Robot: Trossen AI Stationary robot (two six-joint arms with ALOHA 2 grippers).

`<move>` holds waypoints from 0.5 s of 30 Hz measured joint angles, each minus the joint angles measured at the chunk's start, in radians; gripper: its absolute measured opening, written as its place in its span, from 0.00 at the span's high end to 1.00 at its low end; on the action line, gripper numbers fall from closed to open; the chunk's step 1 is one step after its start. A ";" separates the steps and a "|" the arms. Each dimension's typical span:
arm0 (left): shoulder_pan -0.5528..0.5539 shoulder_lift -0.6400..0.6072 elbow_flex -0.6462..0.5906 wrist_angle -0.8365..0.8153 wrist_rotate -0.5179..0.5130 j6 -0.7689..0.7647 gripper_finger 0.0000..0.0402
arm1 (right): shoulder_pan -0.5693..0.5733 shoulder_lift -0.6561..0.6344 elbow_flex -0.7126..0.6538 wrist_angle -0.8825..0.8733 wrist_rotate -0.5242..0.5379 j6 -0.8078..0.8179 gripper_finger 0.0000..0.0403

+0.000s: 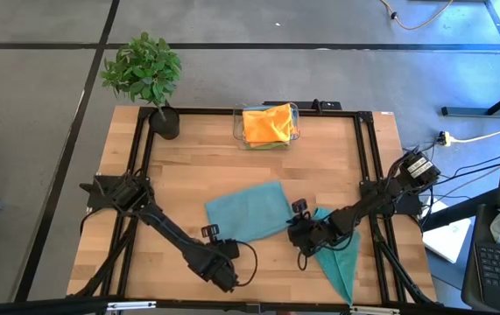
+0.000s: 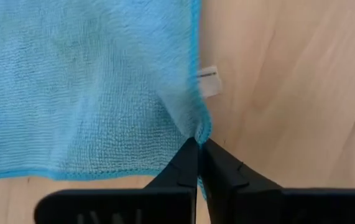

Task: Fold microfiber towels
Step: Fold the top blue microfiber towel

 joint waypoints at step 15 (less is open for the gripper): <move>0.035 0.001 0.127 -0.188 0.033 0.018 1.00 | 0.006 -0.134 0.050 -0.248 0.137 -0.034 0.98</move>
